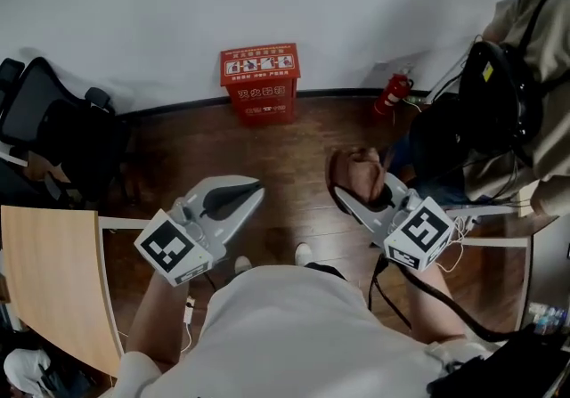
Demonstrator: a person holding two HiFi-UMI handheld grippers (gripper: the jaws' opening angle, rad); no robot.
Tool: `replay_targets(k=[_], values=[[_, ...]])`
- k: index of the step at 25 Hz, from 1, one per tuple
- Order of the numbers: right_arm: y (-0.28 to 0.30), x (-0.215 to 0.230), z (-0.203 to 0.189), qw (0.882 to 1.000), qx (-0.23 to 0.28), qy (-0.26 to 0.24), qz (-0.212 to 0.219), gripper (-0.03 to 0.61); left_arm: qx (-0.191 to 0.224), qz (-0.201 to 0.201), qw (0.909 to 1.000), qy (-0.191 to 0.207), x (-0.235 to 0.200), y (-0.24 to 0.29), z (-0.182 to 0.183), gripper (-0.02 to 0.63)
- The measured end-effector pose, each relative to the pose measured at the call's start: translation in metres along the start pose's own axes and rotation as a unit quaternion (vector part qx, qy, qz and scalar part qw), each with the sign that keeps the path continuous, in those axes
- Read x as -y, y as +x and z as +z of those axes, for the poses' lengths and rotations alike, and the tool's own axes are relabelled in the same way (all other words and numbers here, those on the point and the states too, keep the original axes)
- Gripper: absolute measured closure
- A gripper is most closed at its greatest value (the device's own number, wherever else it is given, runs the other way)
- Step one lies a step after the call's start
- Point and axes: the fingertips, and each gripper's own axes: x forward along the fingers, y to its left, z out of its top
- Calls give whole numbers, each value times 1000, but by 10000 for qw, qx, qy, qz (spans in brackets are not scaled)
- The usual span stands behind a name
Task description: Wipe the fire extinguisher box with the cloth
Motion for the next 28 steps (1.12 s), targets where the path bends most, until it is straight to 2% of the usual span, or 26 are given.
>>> replay_targets(k=[5,11,23,28], values=[[3,-35,10,9997,204,47,-142,534,46,-167,9998,65,13,-35,-5,614],[29,-79,20,9996,271,0,-106,534,59,-186,9998,14,13,-83,-20,614],[58,-130,46,9998,218,-23,-37,534,62,-329,9994,-64,11,-131,-21,614],[72,-153,40,9997,228,-63,-59,534,78,-429,9990,-57,13,-151,-38,614]])
